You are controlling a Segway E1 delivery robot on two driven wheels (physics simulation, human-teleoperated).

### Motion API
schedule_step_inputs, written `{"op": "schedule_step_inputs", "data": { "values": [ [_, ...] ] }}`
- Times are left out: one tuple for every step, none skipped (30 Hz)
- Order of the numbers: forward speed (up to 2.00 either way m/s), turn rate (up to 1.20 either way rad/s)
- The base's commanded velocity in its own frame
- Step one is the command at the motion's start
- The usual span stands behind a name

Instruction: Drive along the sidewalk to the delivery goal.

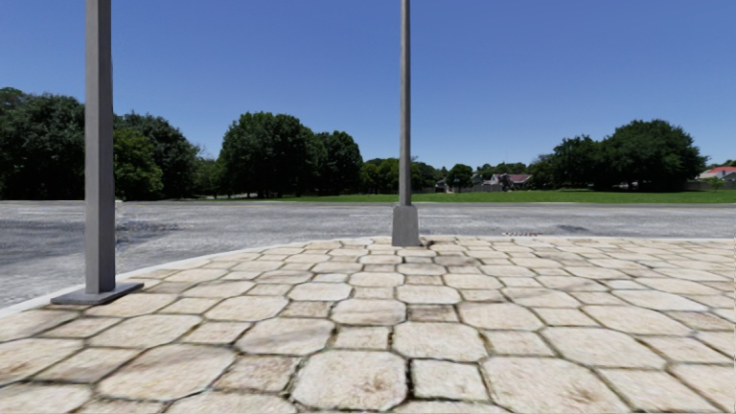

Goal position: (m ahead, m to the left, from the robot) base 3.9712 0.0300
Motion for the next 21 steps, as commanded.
{"op": "schedule_step_inputs", "data": {
  "values": [
    [2.0, 0.23],
    [2.0, 0.23],
    [2.0, 0.23],
    [2.0, 0.23],
    [2.0, 0.23],
    [2.0, 0.23],
    [2.0, 0.23],
    [2.0, 0.23],
    [2.0, 0.23],
    [2.0, 0.23],
    [2.0, 0.23],
    [2.0, 0.23],
    [1.94, 0.23],
    [1.94, 0.23],
    [1.9, 0.23],
    [1.88, 0.23],
    [1.85, 0.23],
    [1.85, 0.23],
    [1.8, 0.21],
    [1.69, 0.19],
    [1.62, 0.07]
  ]
}}
